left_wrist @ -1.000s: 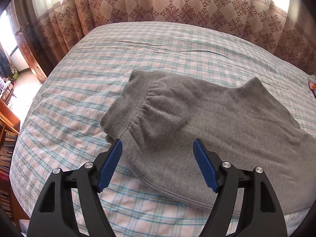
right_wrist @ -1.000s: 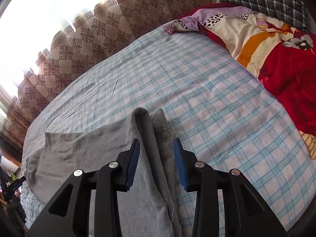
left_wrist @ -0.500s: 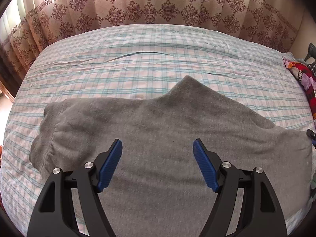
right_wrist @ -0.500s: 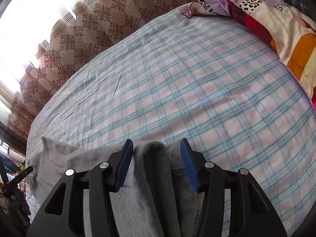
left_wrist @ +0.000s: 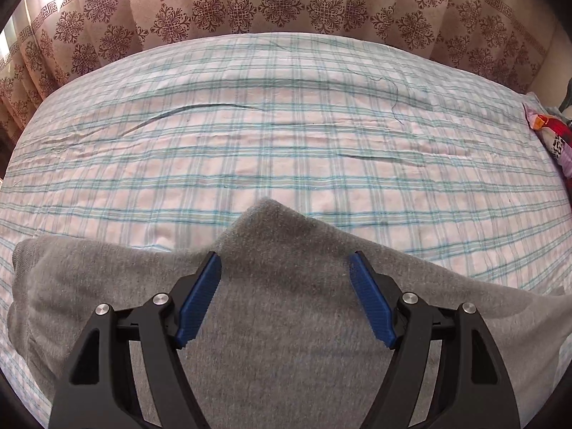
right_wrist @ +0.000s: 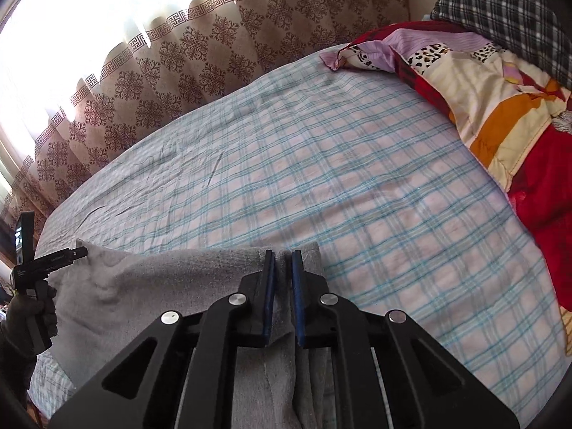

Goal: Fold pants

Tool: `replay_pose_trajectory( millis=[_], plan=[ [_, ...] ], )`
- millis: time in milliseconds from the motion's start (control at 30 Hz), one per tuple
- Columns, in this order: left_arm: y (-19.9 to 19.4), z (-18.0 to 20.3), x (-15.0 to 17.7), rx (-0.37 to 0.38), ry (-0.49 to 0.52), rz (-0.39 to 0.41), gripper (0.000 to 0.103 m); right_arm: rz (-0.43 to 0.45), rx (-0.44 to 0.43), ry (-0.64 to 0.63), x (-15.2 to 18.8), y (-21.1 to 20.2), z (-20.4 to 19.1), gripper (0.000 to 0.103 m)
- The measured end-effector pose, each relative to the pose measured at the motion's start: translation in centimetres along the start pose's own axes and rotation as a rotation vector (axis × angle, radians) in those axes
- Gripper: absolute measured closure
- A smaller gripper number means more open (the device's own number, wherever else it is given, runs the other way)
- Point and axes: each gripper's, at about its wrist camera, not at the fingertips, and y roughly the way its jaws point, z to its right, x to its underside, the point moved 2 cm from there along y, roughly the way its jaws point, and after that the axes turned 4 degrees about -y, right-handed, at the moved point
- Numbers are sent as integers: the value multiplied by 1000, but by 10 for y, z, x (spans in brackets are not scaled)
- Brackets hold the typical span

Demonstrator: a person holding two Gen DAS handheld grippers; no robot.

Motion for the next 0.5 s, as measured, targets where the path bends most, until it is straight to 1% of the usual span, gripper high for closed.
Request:
replay_pose_trajectory(
  millis=[33,67,100,133,167,233,300,400,500],
  plan=[
    [5,-2,-1,-10,-6,-8,27,-2,92,-1,2,4,6,103],
    [11,-4,0,-16,-15,-20,27,-18,120,26,5,10,18,103],
    [17,-6,1,-16,-23,-33,27,-58,130,76,9,19,30,103],
    [22,-8,3,-16,-29,-44,27,-78,133,100,12,24,38,103],
    [26,-9,5,-12,-30,-44,27,-77,113,109,14,24,41,103],
    [27,-9,7,-14,-22,-26,26,-70,24,151,16,19,46,103],
    [28,-9,7,-19,-20,-23,25,-85,-44,181,17,14,47,103],
    [30,-9,6,-25,-33,-24,25,-94,-82,173,23,4,43,96],
    [28,-8,5,-31,-34,-22,25,-127,-148,165,33,1,35,95]
  ],
)
